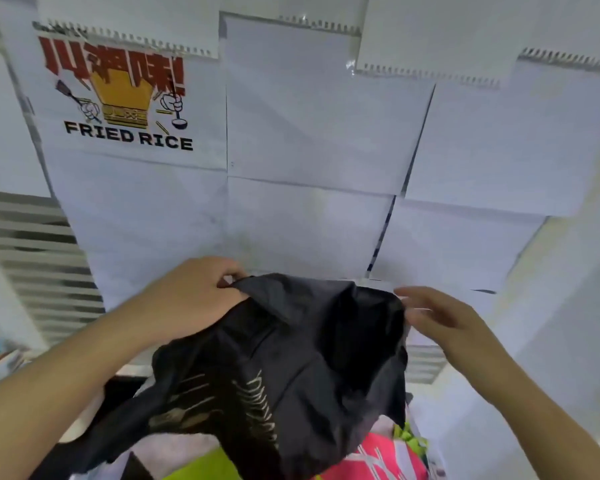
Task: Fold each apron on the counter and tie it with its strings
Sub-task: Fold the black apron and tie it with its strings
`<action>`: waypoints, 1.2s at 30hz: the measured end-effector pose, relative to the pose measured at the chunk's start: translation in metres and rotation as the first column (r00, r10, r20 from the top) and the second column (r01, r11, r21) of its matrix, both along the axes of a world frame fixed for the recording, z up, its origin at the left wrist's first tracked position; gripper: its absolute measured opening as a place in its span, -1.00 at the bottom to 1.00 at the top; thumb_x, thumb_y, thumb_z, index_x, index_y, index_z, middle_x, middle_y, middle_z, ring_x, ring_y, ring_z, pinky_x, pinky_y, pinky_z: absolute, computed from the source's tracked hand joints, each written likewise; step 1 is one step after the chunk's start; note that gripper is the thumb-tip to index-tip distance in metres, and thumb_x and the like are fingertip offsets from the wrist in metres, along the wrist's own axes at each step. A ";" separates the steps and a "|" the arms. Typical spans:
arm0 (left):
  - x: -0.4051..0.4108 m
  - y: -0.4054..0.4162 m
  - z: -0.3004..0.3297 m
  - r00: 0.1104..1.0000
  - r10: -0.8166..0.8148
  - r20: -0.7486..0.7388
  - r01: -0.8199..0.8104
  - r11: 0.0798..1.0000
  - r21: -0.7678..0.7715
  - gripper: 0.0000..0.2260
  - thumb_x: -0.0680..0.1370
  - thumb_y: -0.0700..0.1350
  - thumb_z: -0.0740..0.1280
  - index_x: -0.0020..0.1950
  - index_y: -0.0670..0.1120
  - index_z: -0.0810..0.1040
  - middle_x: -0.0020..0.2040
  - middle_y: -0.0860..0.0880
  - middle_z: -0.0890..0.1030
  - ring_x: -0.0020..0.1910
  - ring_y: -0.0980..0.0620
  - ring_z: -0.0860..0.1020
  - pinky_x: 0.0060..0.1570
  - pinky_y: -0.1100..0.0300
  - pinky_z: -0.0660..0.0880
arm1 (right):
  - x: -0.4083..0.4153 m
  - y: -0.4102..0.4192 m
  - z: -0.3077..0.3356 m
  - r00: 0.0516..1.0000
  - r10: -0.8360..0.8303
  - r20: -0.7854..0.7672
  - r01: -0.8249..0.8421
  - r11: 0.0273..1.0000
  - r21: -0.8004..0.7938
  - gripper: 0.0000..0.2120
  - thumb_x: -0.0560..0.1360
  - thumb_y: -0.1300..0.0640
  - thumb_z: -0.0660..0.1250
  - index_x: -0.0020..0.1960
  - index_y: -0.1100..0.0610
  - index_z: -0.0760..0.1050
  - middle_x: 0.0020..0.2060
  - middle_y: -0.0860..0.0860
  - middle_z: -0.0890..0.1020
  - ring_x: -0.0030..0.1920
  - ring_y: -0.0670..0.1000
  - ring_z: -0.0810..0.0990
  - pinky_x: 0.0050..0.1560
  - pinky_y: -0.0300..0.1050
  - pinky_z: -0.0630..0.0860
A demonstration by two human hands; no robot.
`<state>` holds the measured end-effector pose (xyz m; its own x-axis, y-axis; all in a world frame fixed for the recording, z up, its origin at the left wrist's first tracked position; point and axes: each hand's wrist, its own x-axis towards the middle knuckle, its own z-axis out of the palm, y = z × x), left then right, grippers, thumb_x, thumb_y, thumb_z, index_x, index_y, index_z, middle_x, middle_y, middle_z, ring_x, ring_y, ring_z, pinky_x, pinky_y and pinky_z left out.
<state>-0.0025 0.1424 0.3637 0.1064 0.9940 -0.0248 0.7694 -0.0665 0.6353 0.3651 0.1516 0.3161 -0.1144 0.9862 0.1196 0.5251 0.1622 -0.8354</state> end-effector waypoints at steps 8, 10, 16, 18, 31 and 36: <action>0.018 -0.008 0.013 0.981 -0.072 0.182 0.075 0.997 -0.011 -0.75 0.67 0.11 0.27 0.05 0.11 0.75 -0.05 0.12 0.76 -0.02 0.16 0.71 0.23 0.00 0.58 | -0.097 -0.041 -0.005 0.911 0.333 0.242 -0.339 0.941 -0.017 0.10 0.34 -0.54 0.40 0.64 -0.32 -0.18 0.59 -0.33 0.04 0.58 -0.24 0.13 0.53 -0.03 0.26; 0.028 -0.010 0.016 0.979 -0.121 0.163 0.124 0.992 -0.004 -0.73 0.67 0.10 0.27 0.01 0.08 0.76 -0.10 0.13 0.75 -0.05 0.18 0.70 0.17 0.07 0.58 | -0.137 -0.049 -0.010 0.905 0.296 0.305 -0.306 0.952 -0.014 0.11 0.39 -0.46 0.41 0.64 -0.27 -0.26 0.58 -0.32 0.02 0.54 -0.19 0.16 0.48 -0.03 0.32; 0.008 -0.020 0.027 0.979 -0.203 -0.015 0.203 0.978 0.039 -0.91 0.58 0.03 0.42 -0.07 0.11 0.72 -0.23 0.17 0.71 -0.23 0.21 0.65 -0.13 0.21 0.54 | -0.142 -0.011 -0.032 0.818 -0.097 0.567 -0.017 0.981 0.193 -0.74 0.45 0.18 0.23 0.12 -0.01 0.43 0.06 -0.03 0.58 0.07 0.20 0.60 -0.05 0.08 0.55; -0.011 -0.023 0.030 0.981 -0.191 -0.021 0.191 0.981 0.030 -0.93 0.57 0.04 0.46 -0.05 0.22 0.73 -0.13 0.25 0.72 -0.11 0.27 0.67 -0.02 0.26 0.54 | -0.114 0.008 -0.026 0.779 -0.128 0.614 0.032 0.986 0.164 -0.81 0.41 0.21 0.22 0.00 0.05 0.47 -0.02 0.01 0.64 0.05 0.20 0.62 -0.06 0.04 0.56; -0.057 -0.006 0.066 0.993 0.078 -0.093 0.025 0.618 0.786 -0.93 0.62 0.03 0.40 -0.05 0.10 0.59 -0.10 0.09 0.56 -0.11 0.05 0.49 -0.06 0.07 0.37 | -0.023 0.008 0.115 0.723 -0.505 0.471 0.002 0.684 0.730 -0.77 0.49 0.27 0.29 0.07 0.01 0.51 -0.07 0.11 0.61 -0.06 0.29 0.58 -0.12 0.08 0.50; -0.063 -0.004 -0.004 0.778 -0.460 -0.428 0.346 0.882 -0.319 -0.71 0.60 -0.03 0.43 -0.19 0.37 0.54 -0.17 0.21 0.61 -0.13 0.34 0.54 -0.08 0.33 0.42 | -0.004 -0.003 0.056 0.329 0.465 0.822 -0.080 0.881 -0.467 -0.88 0.65 0.08 0.23 0.04 -0.11 0.52 -0.05 -0.21 0.53 0.07 -0.06 0.55 0.13 -0.12 0.49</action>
<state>-0.0658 0.1382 0.3601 0.4135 0.8255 -0.3841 0.9088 -0.3489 0.2287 0.3610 0.1489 0.3724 -0.2287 0.8260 -0.5153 0.9460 0.3135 0.0825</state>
